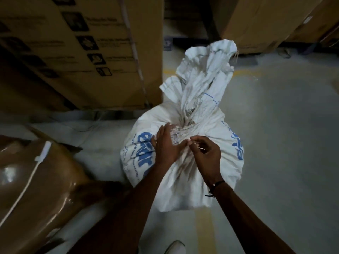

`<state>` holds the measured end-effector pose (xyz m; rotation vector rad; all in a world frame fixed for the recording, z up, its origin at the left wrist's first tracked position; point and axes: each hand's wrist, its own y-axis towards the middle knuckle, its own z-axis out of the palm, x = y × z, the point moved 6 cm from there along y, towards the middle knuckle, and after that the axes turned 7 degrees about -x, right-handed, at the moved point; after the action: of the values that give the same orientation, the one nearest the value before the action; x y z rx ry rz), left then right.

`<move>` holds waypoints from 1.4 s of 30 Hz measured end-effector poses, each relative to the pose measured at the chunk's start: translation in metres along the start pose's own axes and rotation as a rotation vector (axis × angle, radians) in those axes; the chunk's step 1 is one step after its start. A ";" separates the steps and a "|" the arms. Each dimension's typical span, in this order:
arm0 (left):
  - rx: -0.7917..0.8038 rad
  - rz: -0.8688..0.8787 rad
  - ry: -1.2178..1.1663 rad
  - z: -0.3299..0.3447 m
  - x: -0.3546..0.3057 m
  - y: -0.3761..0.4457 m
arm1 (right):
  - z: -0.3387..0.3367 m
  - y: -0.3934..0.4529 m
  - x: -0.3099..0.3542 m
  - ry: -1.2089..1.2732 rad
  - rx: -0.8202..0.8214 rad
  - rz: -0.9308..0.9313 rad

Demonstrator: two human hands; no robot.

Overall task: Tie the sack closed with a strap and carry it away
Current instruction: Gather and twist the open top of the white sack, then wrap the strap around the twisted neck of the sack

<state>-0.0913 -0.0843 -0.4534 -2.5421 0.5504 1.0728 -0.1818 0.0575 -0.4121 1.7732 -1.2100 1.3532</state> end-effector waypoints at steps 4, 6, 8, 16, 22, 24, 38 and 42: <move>-0.270 -0.019 -0.116 -0.094 0.023 -0.046 | 0.044 -0.028 0.048 -0.030 0.163 -0.028; -0.354 -0.067 -0.058 -0.140 0.045 -0.066 | 0.076 -0.047 0.079 -0.034 0.267 -0.071; -0.380 -0.104 -0.007 -0.183 0.072 -0.083 | 0.110 -0.072 0.108 -0.064 0.383 -0.134; -0.625 -0.313 0.152 -0.341 0.198 -0.138 | 0.257 -0.189 0.148 -0.192 0.778 -0.201; -0.641 -0.513 0.145 -0.409 0.304 -0.168 | 0.361 -0.258 0.145 -0.304 0.889 -0.247; -0.594 -0.565 0.131 -0.421 0.340 -0.171 | 0.390 -0.271 0.139 -0.368 0.922 -0.266; -0.288 -0.486 0.036 -0.402 0.470 -0.121 | 0.508 -0.281 0.070 -0.816 1.287 -0.639; -0.209 -0.497 -0.079 -0.389 0.472 -0.122 | 0.511 -0.279 0.064 -1.032 1.256 -0.812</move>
<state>0.5054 -0.2516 -0.5240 -2.5875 -0.2222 1.0740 0.2851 -0.2882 -0.4881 3.4900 0.3604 0.5729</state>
